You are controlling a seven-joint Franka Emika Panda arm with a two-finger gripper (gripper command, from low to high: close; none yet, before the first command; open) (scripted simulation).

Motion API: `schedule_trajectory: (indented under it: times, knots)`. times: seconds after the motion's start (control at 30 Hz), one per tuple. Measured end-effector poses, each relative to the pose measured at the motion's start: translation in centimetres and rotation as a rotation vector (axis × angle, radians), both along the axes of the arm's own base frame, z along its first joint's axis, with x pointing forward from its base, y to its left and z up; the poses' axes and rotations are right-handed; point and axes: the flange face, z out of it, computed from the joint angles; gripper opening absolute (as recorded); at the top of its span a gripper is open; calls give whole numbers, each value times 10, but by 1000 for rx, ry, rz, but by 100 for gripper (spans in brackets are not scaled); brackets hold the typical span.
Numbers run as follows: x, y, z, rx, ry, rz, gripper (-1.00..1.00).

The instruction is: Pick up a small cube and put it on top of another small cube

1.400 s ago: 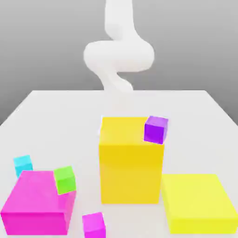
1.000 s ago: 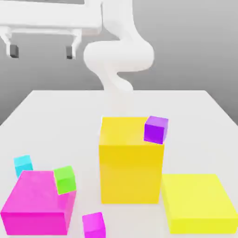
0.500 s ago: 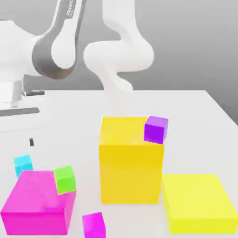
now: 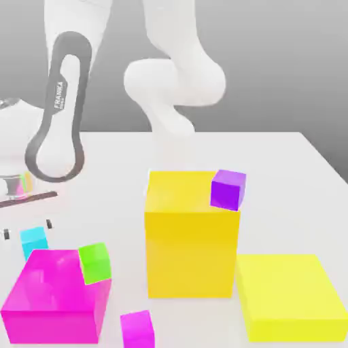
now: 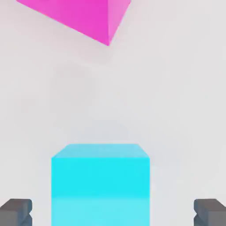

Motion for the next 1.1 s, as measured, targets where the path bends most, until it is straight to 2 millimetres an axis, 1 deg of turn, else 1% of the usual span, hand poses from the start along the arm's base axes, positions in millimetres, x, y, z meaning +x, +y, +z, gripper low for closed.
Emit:
schedule_trajectory:
  times: [0.03,0.07,0.23,0.27,0.3,0.47,0.63,0.67,0.73,0.77,0.9,1.0,1.1]
  knots:
    - [-1,1,-7,3,0,-2,0]
    - [-1,2,-13,6,1,-3,-100]
    - [-1,2,-14,9,1,-3,-100]
    - [-2,3,-17,10,1,-4,-100]
    - [-1,2,-14,8,0,-3,-100]
    - [1,-1,17,-1,0,1,-100]
    - [-1,2,45,7,0,-3,-100]
    - [6,7,51,14,-3,26,-100]
    - [32,23,66,31,-13,130,-100]
    - [50,38,73,39,-17,206,-100]
    - [99,85,108,55,-24,460,-100]
    - [123,117,135,52,-19,628,-100]
    - [142,152,162,34,-7,801,-100]
